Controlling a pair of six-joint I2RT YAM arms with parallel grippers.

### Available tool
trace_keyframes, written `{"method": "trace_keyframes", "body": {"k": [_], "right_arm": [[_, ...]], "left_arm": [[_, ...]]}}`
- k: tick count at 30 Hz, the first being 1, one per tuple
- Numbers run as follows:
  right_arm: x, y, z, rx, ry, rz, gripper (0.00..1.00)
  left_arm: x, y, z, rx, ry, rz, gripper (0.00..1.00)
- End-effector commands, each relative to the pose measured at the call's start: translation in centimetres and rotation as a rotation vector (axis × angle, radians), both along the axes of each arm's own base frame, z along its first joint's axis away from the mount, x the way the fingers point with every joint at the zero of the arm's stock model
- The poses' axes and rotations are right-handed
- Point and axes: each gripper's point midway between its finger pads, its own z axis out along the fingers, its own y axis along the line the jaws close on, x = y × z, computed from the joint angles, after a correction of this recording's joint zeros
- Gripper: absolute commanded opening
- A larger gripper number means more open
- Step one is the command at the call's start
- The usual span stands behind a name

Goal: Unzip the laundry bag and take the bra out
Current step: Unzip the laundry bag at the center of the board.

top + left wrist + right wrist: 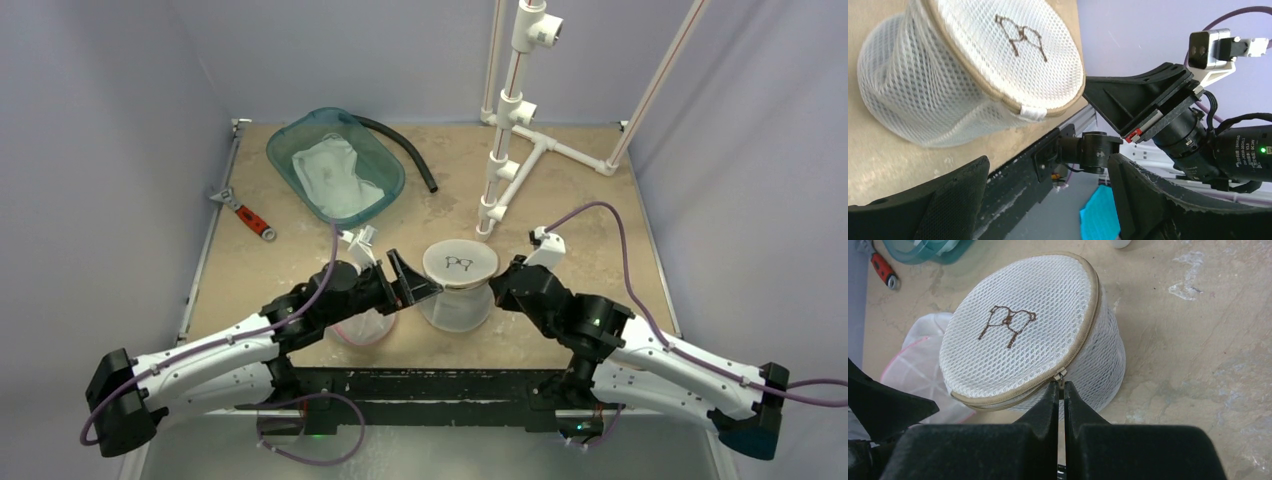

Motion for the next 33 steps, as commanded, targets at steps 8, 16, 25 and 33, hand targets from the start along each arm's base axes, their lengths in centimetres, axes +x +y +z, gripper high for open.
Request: {"method": "trace_keyframes", "body": {"k": [8, 16, 25, 33], "right_arm": [[0.1, 1.4, 0.3, 0.041, -0.047, 0.072, 0.0], [-0.2, 1.5, 0.3, 0.043, -0.046, 0.091, 0.0], [-0.4, 1.4, 0.4, 0.051, -0.051, 0.106, 0.0], [-0.6, 1.8, 0.5, 0.059, -0.052, 0.132, 0.0]], "left_arm": [[-1.0, -3.1, -0.9, -0.09, 0.215, 0.186, 0.83], [1.4, -3.5, 0.1, -0.182, 0.242, 0.352, 0.77], [2.5, -5.5, -0.6, -0.181, 0.257, 0.391, 0.58], [3.1, -6.4, -1.6, -0.154, 0.261, 0.413, 0.48]]}}
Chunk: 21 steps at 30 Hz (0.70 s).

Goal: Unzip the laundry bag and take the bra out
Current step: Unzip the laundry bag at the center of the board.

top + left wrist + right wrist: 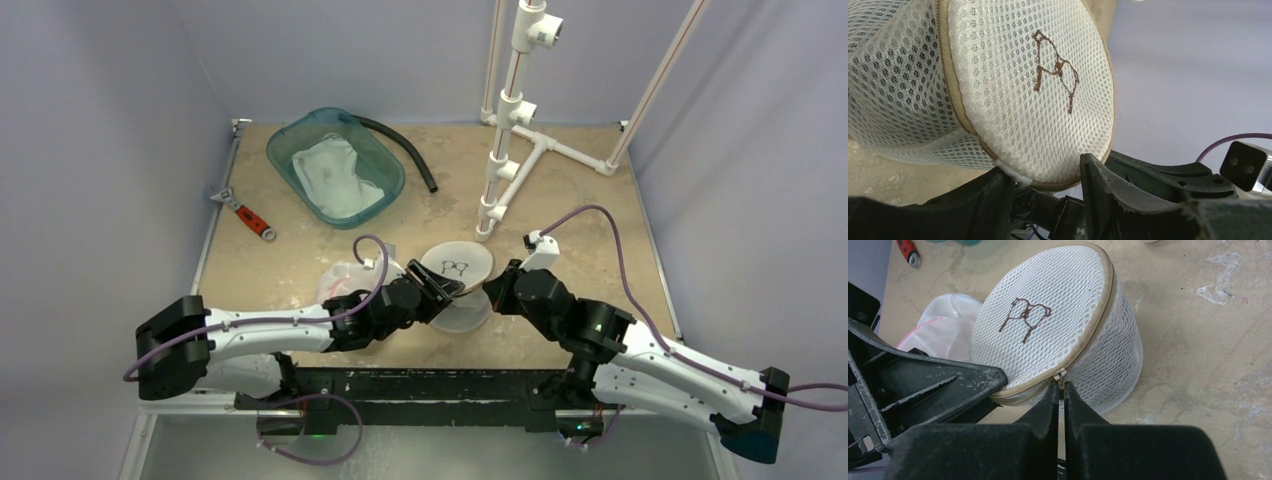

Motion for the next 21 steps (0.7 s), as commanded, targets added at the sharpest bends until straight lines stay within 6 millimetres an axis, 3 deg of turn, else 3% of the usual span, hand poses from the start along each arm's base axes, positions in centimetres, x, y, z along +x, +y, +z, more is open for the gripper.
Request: {"method": "trace_keyframes", "body": {"k": [1, 4, 8, 9, 16, 21], "right_arm": [[0.1, 0.4, 0.8, 0.025, -0.026, 0.022, 0.0], [0.0, 0.4, 1.0, 0.03, -0.032, 0.028, 0.0], [-0.1, 0.5, 1.1, 0.034, -0.041, 0.042, 0.0], [-0.2, 0.7, 1.2, 0.04, -0.044, 0.059, 0.0], [-0.9, 2.6, 3.4, 0.085, -0.144, 0.215, 0.0], [-0.3, 1.9, 4.1, 0.078, -0.19, 0.184, 0.0]], "left_arm": [[1.0, -1.1, 3.0, -0.076, -0.037, 0.037, 0.46], [1.1, -0.6, 2.8, -0.046, -0.043, 0.047, 0.33], [1.1, 0.7, 3.2, -0.019, -0.085, 0.047, 0.03], [1.2, 1.3, 3.5, -0.014, -0.099, 0.048, 0.0], [2.2, 5.2, 4.2, 0.028, -0.175, -0.097, 0.0], [1.3, 5.5, 4.7, 0.056, -0.253, -0.291, 0.0]]}}
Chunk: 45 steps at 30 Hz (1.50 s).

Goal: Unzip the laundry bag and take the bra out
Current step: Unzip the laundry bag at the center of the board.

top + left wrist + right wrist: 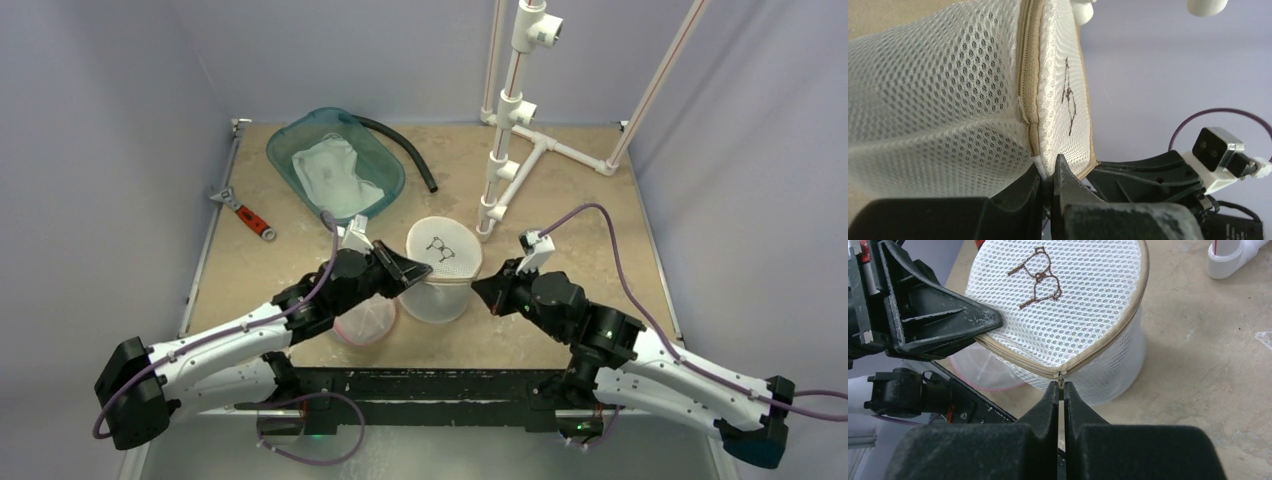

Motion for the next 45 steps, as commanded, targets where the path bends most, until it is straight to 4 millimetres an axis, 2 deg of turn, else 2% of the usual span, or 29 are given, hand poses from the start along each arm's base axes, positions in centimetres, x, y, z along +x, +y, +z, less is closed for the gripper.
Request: {"method": "trace_keyframes", "body": {"k": [1, 9, 15, 20, 24, 28, 33, 36, 39, 40, 43, 45], "right_arm": [[0.8, -0.6, 0.8, -0.013, -0.075, -0.022, 0.0], [1.0, -0.4, -0.1, -0.02, -0.057, -0.029, 0.0], [1.1, -1.6, 0.5, -0.007, -0.07, -0.08, 0.0], [1.3, -2.2, 0.6, 0.004, -0.074, -0.107, 0.0], [1.9, -3.3, -0.8, -0.046, -0.021, -0.198, 0.0], [2.3, -4.1, -1.4, -0.06, 0.012, -0.272, 0.0], [2.2, -3.7, -2.1, -0.075, 0.032, -0.261, 0.0], [1.3, -1.8, -1.4, -0.048, 0.015, -0.132, 0.0], [-0.1, -0.3, 0.5, 0.004, -0.012, 0.005, 0.42], [-0.4, -0.1, 1.5, 0.019, -0.025, 0.03, 0.51], [-1.8, 0.5, 3.9, 0.039, -0.061, 0.137, 0.68], [-2.4, 0.5, 5.1, 0.045, -0.055, 0.167, 0.72]], "left_arm": [[-1.9, -0.4, 0.4, 0.077, -0.12, -0.249, 0.0], [-3.8, -1.2, 4.2, 0.119, -0.297, -0.481, 0.0], [-3.7, 0.2, 4.3, 0.222, -0.311, -0.521, 0.0], [-3.0, 1.2, 4.1, 0.226, -0.299, -0.498, 0.0], [-3.3, 1.3, 4.8, 0.199, -0.323, -0.518, 0.0], [-4.3, 1.1, 6.1, 0.177, -0.376, -0.572, 0.0], [-5.5, 0.9, 6.9, 0.159, -0.42, -0.649, 0.0], [-5.5, 1.0, 6.9, 0.171, -0.426, -0.65, 0.0], [-5.1, 1.2, 7.1, 0.186, -0.438, -0.63, 0.0], [-5.0, 1.1, 7.2, 0.188, -0.442, -0.626, 0.0], [-4.8, 1.0, 7.6, 0.195, -0.454, -0.629, 0.0], [-4.8, 0.9, 7.7, 0.2, -0.458, -0.644, 0.0]]}}
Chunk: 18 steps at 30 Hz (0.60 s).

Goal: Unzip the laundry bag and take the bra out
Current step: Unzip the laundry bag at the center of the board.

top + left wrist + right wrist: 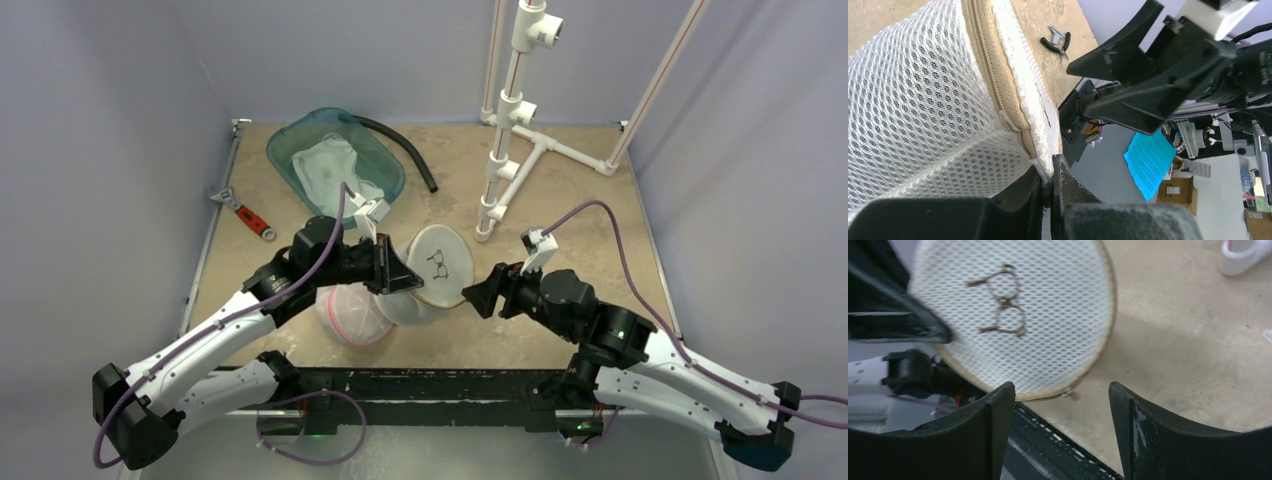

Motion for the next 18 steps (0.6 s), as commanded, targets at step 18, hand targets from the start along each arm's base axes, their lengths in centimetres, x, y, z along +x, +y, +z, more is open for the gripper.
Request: {"method": "trace_keyframes", "body": {"k": [18], "right_arm": [[-1.8, 0.1, 8.7, 0.218, -0.02, 0.059, 0.75]], "left_arm": [[-3.6, 0.1, 6.7, -0.116, -0.276, -0.262, 0.0]]}}
